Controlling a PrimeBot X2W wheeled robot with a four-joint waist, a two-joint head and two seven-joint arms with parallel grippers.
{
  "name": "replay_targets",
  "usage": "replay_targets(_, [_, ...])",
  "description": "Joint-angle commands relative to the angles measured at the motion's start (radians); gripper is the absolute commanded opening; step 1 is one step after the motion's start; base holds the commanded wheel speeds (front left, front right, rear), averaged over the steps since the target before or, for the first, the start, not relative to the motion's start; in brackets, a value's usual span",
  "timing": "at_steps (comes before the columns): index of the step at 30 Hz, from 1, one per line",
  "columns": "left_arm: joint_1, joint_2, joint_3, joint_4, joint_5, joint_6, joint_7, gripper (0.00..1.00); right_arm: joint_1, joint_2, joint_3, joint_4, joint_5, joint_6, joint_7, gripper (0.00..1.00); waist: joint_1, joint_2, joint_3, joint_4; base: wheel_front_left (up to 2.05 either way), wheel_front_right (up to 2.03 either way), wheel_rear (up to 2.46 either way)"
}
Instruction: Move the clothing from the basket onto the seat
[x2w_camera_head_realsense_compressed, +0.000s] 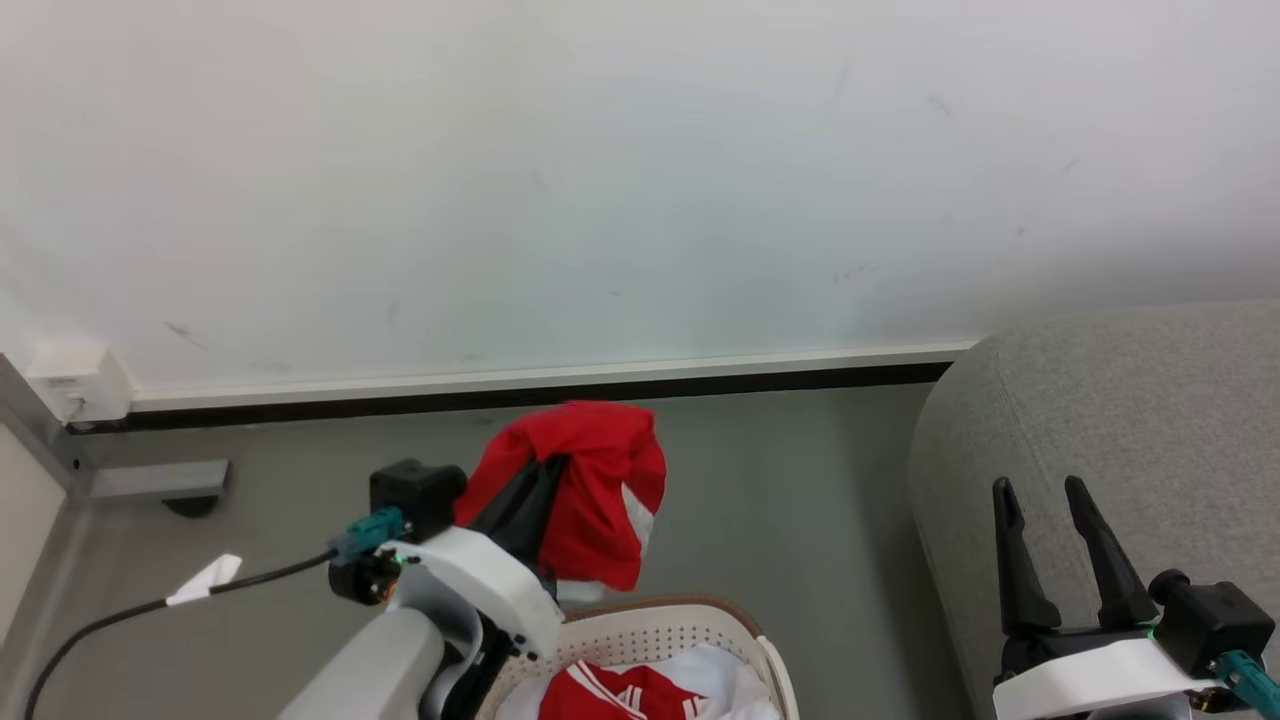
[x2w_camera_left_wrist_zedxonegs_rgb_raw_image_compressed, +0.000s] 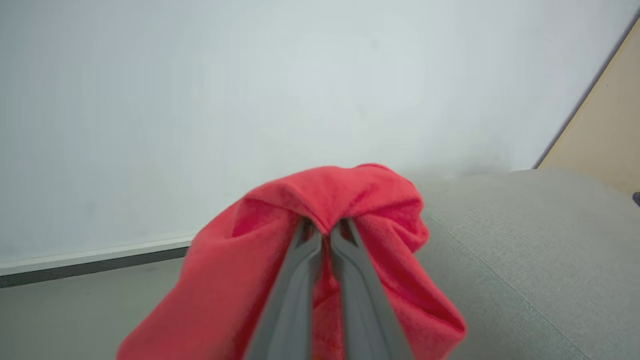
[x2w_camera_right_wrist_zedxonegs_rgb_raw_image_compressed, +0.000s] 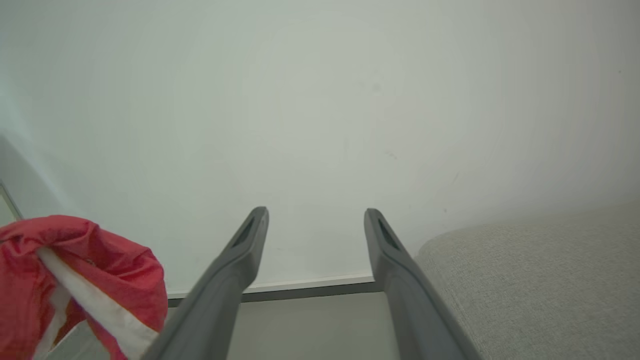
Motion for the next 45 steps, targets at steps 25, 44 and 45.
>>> replay_targets(25, [0.030, 0.044, 0.034, -0.406, -0.072, 0.098, 0.131, 0.00, -0.023, -0.004, 0.265, 0.020, -0.025, -0.002, 0.001, 1.00, 0.0003, -0.0001, -0.022, 0.044, 0.00, 0.00, 0.00])
replay_targets(44, [0.071, -0.066, -0.145, -0.441, -0.050, 0.061, 0.186, 0.00, -0.211, -0.003, 0.405, 0.286, -0.069, -0.002, 0.001, 1.00, 0.0003, -0.0001, -0.040, 0.231, 0.00, 0.00, 0.00])
replay_targets(45, [0.072, -0.067, -0.155, -0.443, -0.048, 0.058, 0.193, 0.00, -0.218, -0.003, 0.401, 0.292, -0.076, -0.002, 0.001, 1.00, 0.0003, -0.0001, -0.040, 0.239, 0.00, 0.00, 0.00])
